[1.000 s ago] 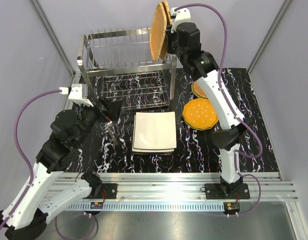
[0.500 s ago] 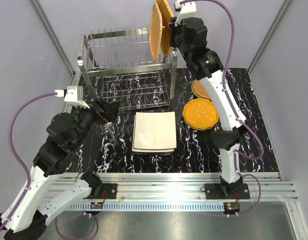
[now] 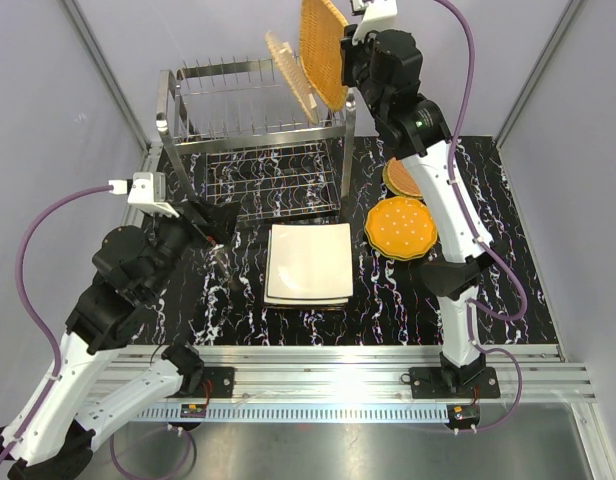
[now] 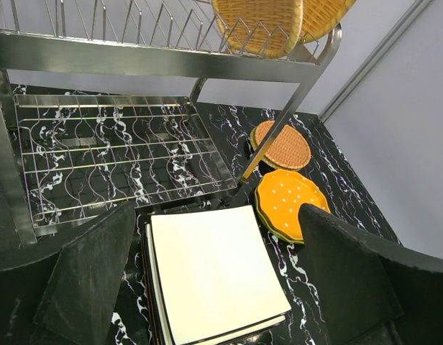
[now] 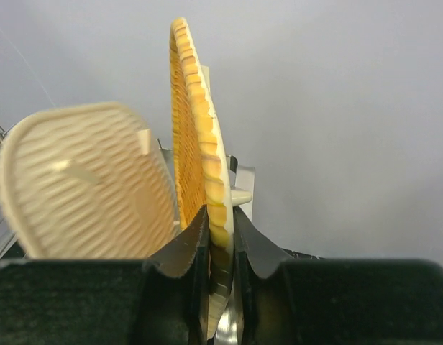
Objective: Unload the plates from the dish rack
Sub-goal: Grab a plate with the right arm, then place the plate on the table
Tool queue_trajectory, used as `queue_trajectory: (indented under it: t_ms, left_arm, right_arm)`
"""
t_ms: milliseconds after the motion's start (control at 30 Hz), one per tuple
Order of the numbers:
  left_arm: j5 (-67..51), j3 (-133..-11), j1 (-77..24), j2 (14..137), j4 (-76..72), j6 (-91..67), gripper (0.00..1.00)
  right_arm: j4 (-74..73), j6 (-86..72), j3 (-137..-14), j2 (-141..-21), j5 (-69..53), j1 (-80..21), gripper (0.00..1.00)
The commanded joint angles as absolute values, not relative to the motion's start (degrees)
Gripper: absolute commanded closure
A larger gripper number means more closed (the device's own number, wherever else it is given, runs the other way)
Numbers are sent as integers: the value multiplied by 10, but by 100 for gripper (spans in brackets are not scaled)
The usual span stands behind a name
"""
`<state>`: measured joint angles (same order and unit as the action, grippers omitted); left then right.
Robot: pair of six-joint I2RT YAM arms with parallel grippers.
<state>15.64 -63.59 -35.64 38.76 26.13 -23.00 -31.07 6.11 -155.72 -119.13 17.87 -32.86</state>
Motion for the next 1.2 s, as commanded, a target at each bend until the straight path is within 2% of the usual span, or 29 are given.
queue_trajectory:
  t_ms: [0, 633, 1033, 1167]
  left_arm:
    - [161, -636, -354, 383, 243, -238, 1]
    - [153, -654, -353, 403, 234, -230, 1]
    - [142, -685, -354, 442, 213, -211, 1]
    - [136, -698, -353, 456, 210, -203, 1]
  right_arm:
    - [-219, 83, -1602, -1169, 192, -325, 100]
    - [-205, 103, -1637, -1160, 184, -324, 100]
    - [-203, 122, -1651, -1109, 178, -321, 100]
    - [-231, 113, -1642, -1075, 172, -285, 100]
